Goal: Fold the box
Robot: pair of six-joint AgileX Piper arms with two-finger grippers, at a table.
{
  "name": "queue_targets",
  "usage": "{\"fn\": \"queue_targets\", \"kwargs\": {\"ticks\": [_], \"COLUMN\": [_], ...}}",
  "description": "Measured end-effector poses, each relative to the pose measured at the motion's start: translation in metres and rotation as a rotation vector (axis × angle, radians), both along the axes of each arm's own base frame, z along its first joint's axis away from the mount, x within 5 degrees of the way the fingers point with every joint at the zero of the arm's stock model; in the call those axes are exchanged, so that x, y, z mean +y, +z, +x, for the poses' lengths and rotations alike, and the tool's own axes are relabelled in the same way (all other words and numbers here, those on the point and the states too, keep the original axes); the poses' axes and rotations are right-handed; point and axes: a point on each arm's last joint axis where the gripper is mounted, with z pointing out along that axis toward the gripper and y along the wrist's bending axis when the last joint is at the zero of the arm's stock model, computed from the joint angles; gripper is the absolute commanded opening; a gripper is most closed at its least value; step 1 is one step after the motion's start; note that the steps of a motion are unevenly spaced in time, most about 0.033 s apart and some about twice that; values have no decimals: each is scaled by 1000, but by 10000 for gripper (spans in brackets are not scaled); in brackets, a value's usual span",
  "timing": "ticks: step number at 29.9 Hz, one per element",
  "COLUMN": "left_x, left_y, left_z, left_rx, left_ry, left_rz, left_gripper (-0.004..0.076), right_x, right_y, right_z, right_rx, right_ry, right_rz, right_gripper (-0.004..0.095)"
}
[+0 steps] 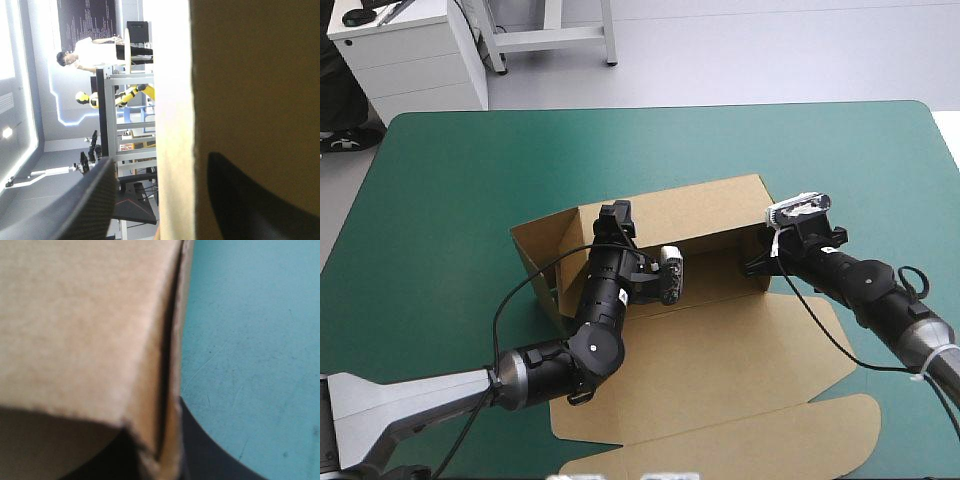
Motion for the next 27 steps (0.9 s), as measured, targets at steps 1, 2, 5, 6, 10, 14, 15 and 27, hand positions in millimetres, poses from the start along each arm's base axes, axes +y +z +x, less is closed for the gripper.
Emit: {"fn": "queue_targets", "kwargs": {"ticks": [1, 2, 5, 6, 10, 14, 15, 27], "left_x": [0, -1, -1, -1, -1, -4, -6, -33], "left_y": [0, 0, 0, 0, 0, 2, 2, 7], "left_z": [0, 0, 0, 0, -1, -8, -12, -70], "left_rx": [4, 7, 9, 9, 7, -15, -23, -68], "left_ry": [-4, -6, -7, -7, -5, 6, 2, -98], "left_rz": [-5, -12, -19, -20, -23, -19, -18, -47], "left_gripper": [517, 517, 517, 517, 517, 517, 517, 338], "right_x": [0, 0, 0, 0, -1, 0, 1, 2], "right_y": [0, -1, -3, -3, -3, -1, 0, 3], "right_z": [0, 1, 3, 4, 11, 27, 32, 79], "right_rx": [1, 4, 3, 1, -3, -17, -22, -92], "right_ry": [0, 0, -12, -18, -63, -103, -110, -210], "right_rz": [0, -1, -8, -9, 8, 10, 11, -29], "right_gripper": [-20, -20, -20, -20, -20, -20, -20, -20]}}
